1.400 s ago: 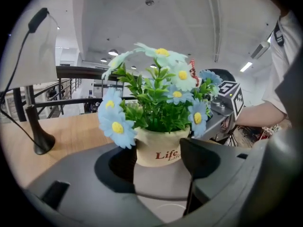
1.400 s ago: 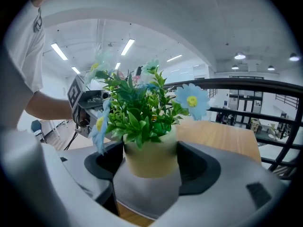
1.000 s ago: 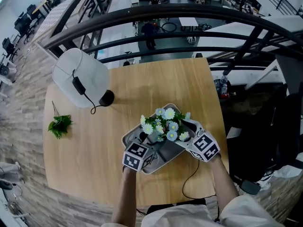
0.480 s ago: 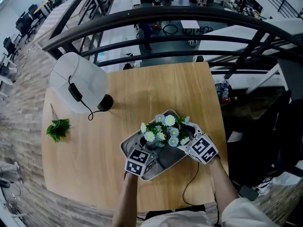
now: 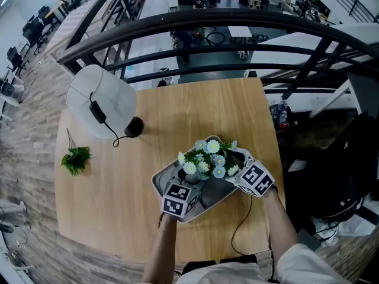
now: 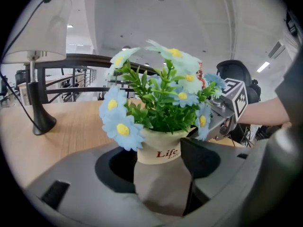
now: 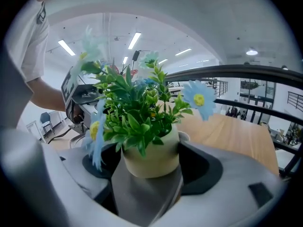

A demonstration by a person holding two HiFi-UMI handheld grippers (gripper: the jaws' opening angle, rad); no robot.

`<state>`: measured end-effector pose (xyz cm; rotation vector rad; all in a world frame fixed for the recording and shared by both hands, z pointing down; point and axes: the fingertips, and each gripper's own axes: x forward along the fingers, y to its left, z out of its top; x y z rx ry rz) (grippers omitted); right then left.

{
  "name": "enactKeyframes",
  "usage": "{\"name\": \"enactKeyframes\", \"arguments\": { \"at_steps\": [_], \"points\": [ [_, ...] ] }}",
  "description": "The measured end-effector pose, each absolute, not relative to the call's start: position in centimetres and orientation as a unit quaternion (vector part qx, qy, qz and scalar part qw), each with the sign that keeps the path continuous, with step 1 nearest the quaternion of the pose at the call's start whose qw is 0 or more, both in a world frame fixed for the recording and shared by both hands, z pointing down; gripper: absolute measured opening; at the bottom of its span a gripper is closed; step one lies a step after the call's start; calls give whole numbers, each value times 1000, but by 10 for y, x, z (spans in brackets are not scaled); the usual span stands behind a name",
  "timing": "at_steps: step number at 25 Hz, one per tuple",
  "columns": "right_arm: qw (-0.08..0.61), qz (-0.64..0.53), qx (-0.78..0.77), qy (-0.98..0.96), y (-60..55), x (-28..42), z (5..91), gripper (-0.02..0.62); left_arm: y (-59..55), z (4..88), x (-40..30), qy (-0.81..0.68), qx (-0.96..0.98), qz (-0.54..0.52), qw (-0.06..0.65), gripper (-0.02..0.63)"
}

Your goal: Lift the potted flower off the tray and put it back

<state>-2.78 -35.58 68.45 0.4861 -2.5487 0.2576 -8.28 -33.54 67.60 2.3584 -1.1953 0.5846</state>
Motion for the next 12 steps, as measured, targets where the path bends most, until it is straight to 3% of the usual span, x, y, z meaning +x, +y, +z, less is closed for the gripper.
{"name": "enactKeyframes", "arguments": {
  "at_steps": [12],
  "points": [
    [285,105,220,-927,-338,15,664,407,-308,643,-96,-457,841,203,203,316]
  ]
}}
